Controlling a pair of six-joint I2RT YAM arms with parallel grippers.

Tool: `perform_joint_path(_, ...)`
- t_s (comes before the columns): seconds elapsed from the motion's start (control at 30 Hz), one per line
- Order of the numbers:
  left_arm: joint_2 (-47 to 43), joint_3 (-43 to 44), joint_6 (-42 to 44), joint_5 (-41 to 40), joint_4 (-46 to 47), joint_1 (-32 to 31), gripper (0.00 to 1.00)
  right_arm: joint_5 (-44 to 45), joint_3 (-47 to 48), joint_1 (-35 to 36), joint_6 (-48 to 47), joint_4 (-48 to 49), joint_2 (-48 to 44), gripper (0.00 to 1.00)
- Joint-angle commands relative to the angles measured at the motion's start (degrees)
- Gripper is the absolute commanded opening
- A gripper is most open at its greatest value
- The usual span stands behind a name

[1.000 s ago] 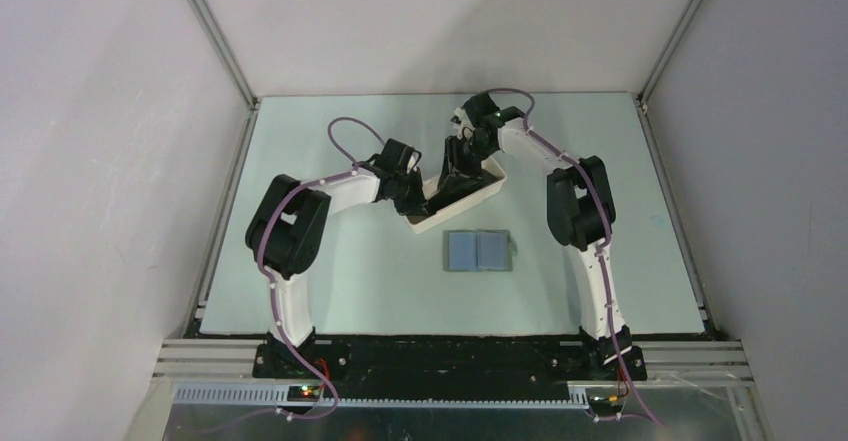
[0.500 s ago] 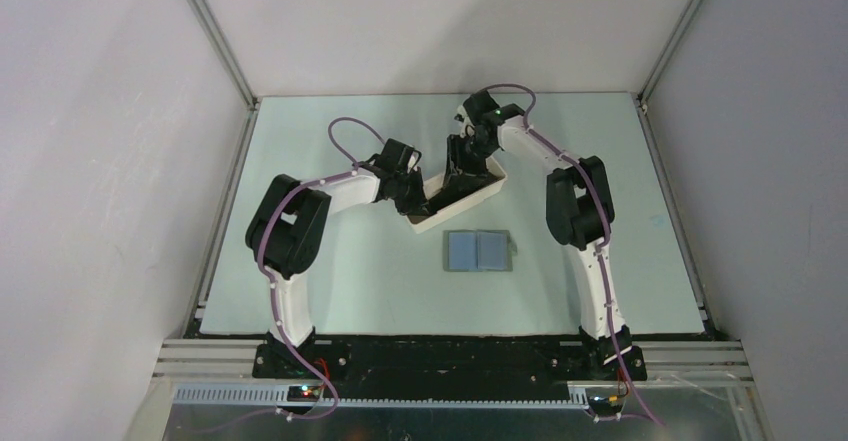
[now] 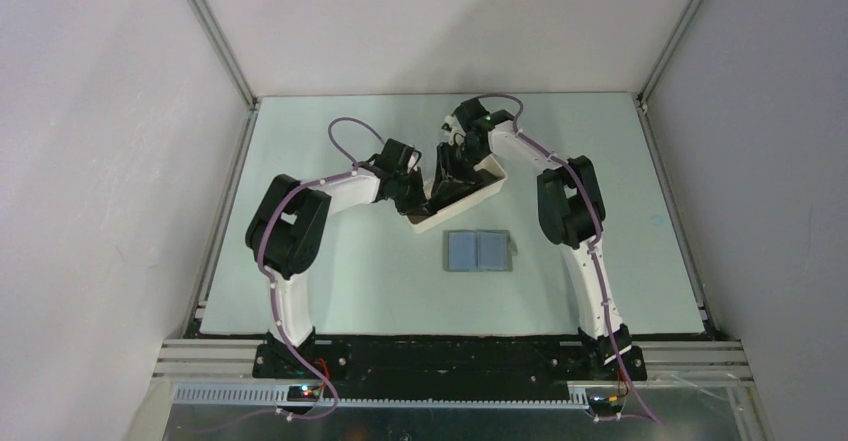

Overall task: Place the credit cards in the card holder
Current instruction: Pick up the credit card from the storage box.

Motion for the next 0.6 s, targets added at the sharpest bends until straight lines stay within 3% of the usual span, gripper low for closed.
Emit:
perform_joint_path(0.0, 5.0, -3.3, 0.7, -1.5, 1.1, -1.0, 0.00, -6.4, -0.1, -0.3, 1.8, 4.5, -2.6, 0.36)
perform_joint_path(0.13, 5.0, -3.4, 0.6, -1.6, 1.1, -1.0, 0.00, -6.7, -1.5, -0.6, 2.9, 6.3, -4.7, 0.31)
perform_joint_path(0.23, 5.0, -3.4, 0.6, -1.7, 1.2, -1.0, 0.00, -0.5, -2.0, -0.8, 2.3, 5.5, -5.8, 0.36)
perform_joint_path(0.4, 4.8, -3.6, 0.6, -1.7, 1.4, -1.0, 0.00, 9.2, -1.2, -1.2, 1.2, 3.7, -5.4, 0.59)
perform_joint_path(0.57, 4.8, -3.7, 0.7, -1.4, 1.4, -1.0, 0.00, 11.1, -0.2, -1.7, 1.7, 3.6, -3.3, 0.68)
